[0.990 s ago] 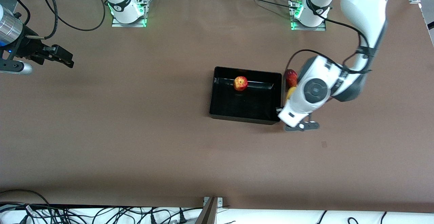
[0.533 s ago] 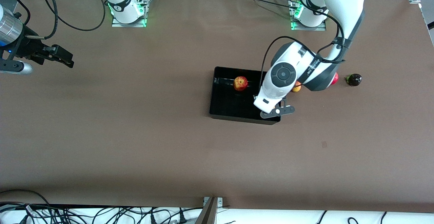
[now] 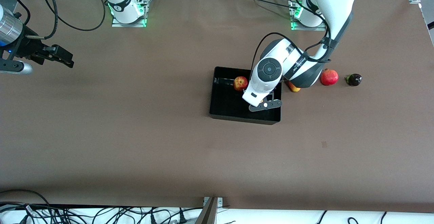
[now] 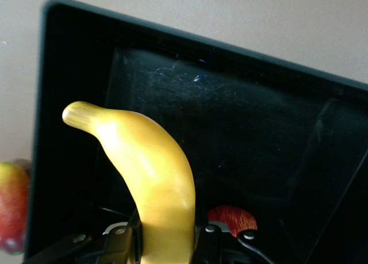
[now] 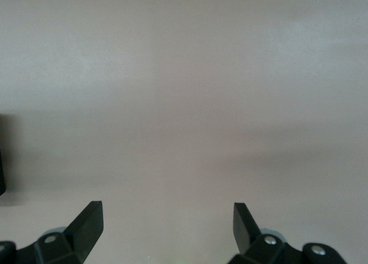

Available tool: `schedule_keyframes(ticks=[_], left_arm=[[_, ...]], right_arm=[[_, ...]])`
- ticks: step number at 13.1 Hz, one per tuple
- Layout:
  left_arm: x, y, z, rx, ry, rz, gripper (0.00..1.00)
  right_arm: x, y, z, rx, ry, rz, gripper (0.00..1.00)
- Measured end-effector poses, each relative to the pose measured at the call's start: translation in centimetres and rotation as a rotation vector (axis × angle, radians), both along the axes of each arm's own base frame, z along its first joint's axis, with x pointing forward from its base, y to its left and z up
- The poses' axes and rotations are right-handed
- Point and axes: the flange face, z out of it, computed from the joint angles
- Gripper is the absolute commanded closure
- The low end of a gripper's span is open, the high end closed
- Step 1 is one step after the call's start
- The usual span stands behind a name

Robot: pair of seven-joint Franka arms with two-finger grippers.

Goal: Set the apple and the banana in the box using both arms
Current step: 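Lower the banana into the box and open the left gripper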

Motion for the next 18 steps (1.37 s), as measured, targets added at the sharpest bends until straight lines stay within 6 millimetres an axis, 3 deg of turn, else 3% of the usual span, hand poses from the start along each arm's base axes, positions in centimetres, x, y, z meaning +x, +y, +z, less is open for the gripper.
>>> schedule_keyframes(ticks=[12,16,17,18], left_arm=[[0.2,0.1,-7.5,-0.041,-0.001,-0.004,1.0],[0.4,0.3,-8.3,-0.051,-0.005,0.002,0.41],[0.5,0.4,-8.3,-0.051,-0.007,0.003,0.11],[0.6,0.5,-8.3,-0.051,-0.009,0.005,0.07]], right_arm=[[0.0,0.0,0.0,0.0,0.0,0.0,0.0],[0.0,0.0,0.0,0.0,0.0,0.0,0.0],[0.0,0.0,0.0,0.0,0.0,0.0,0.0],[0.0,0.0,0.0,0.0,0.0,0.0,0.0]])
